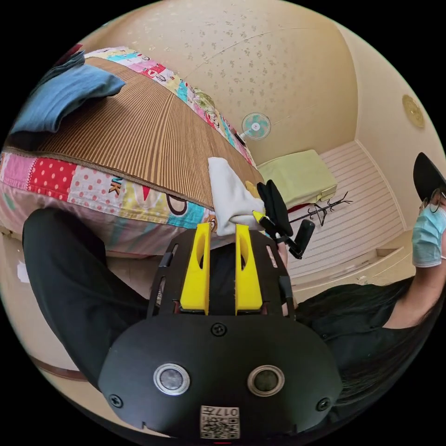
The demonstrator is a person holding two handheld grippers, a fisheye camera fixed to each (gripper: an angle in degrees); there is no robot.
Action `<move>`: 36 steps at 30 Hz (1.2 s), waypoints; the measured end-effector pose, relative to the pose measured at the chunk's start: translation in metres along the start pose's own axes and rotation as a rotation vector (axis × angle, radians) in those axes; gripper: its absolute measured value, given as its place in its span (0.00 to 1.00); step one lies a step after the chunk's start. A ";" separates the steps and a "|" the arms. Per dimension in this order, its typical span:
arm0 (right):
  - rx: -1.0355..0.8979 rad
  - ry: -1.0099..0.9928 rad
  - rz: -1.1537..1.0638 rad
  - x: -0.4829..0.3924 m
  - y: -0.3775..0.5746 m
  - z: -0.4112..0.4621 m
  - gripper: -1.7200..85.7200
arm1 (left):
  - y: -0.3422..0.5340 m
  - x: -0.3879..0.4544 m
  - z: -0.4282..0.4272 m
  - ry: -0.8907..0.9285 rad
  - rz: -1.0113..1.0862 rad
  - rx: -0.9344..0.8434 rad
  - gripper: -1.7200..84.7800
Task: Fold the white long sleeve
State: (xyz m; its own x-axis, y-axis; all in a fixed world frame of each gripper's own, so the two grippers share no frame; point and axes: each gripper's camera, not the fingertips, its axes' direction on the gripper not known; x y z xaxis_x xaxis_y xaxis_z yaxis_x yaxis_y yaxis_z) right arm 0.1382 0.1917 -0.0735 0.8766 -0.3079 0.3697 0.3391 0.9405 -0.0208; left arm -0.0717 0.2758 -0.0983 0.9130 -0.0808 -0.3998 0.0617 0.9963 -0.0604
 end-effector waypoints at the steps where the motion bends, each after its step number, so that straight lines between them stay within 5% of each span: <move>1: 0.075 0.134 0.070 0.018 -0.003 -0.018 0.10 | -0.002 0.002 0.004 -0.003 0.012 -0.010 0.12; 4: 0.073 0.277 0.273 0.075 -0.009 -0.030 0.15 | -0.013 0.008 0.027 0.031 0.032 -0.051 0.12; 7: -0.138 0.014 0.367 0.112 -0.008 0.001 0.09 | -0.024 0.018 0.049 0.105 0.054 -0.077 0.12; 12: 0.085 -0.233 0.079 0.017 0.003 -0.032 0.06 | -0.048 0.044 0.057 0.109 0.117 -0.064 0.16; 17: -0.042 -0.392 -0.086 -0.055 0.024 -0.009 0.06 | -0.071 0.047 0.057 0.179 0.101 -0.023 0.20; 22: -0.185 -0.486 -0.146 -0.071 0.037 0.011 0.06 | -0.086 0.052 0.101 0.114 0.135 -0.179 0.20; 24: -0.196 -0.472 -0.214 -0.072 0.037 0.002 0.06 | -0.082 0.053 0.115 0.010 0.141 -0.208 0.10; 27: -0.172 -0.419 -0.323 -0.052 0.024 -0.026 0.06 | -0.072 0.043 0.105 0.009 0.108 -0.129 0.08; 36: -0.175 0.051 -0.194 0.062 -0.115 -0.018 0.15 | -0.051 0.016 0.099 0.047 0.027 -0.112 0.08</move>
State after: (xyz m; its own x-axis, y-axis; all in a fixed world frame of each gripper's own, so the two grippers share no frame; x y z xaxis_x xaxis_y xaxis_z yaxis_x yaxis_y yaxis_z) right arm 0.1597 0.0614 -0.0647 0.8037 -0.4914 0.3356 0.5529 0.8252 -0.1158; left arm -0.0200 0.2270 -0.0113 0.8935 -0.0580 -0.4453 -0.0102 0.9887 -0.1494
